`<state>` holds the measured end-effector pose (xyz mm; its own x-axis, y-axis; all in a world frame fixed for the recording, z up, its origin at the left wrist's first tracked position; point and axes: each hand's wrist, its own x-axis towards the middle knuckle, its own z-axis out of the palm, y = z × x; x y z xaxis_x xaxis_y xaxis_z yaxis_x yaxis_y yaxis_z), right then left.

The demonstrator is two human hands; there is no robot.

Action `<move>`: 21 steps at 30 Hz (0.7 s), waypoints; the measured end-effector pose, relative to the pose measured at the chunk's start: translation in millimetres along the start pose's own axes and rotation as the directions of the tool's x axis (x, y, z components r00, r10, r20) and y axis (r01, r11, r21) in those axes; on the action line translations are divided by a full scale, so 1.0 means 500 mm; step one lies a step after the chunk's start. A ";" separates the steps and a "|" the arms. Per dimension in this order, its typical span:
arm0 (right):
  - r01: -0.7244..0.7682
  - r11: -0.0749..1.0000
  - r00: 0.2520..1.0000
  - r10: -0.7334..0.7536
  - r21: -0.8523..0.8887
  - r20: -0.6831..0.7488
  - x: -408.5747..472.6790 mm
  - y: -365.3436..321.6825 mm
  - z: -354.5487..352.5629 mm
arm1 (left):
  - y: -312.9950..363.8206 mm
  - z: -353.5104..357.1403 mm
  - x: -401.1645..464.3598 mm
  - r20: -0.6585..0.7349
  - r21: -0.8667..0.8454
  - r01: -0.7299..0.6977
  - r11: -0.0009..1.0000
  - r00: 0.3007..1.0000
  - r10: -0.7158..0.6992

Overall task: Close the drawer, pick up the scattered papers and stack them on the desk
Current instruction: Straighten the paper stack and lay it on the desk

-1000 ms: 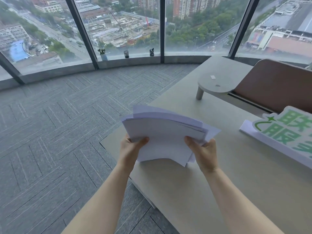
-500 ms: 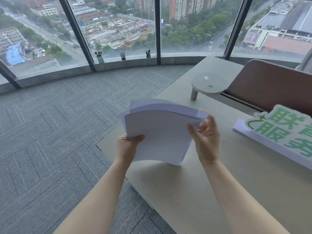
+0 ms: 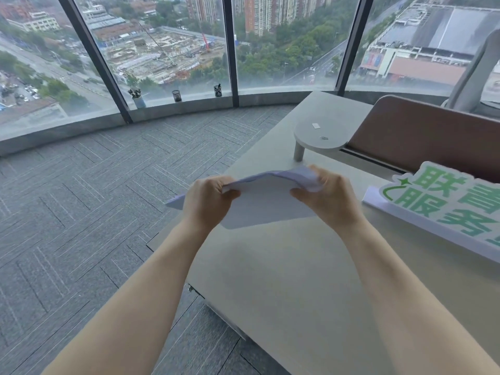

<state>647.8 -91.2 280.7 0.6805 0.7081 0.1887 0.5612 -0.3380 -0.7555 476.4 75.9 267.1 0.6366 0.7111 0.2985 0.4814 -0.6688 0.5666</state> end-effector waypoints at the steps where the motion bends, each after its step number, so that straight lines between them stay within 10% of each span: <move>1: -0.018 0.997 0.999 0.020 0.079 -0.025 -0.005 0.006 0.007 | -0.001 0.003 0.003 0.003 0.026 -0.035 0.999 0.999 0.035; 13: -0.239 0.830 0.946 0.316 0.504 -0.071 -0.069 0.112 0.086 | -0.061 0.057 -0.001 0.067 0.182 -0.195 0.964 0.980 0.186; 18: -0.237 0.775 0.922 0.370 0.586 -0.116 -0.089 0.157 0.069 | -0.146 0.035 0.008 0.003 0.127 -0.034 0.991 0.999 0.034; 21: -0.233 0.750 0.910 0.393 0.619 -0.133 -0.097 0.177 0.059 | -0.177 0.030 0.008 0.089 -0.229 0.252 0.940 0.967 -0.237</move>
<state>650.7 -137.0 186.1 0.9025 0.4287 -0.0419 -0.0300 -0.0345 -0.9990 445.4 134.6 206.7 0.5556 0.8270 0.0859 0.4747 -0.4003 0.7839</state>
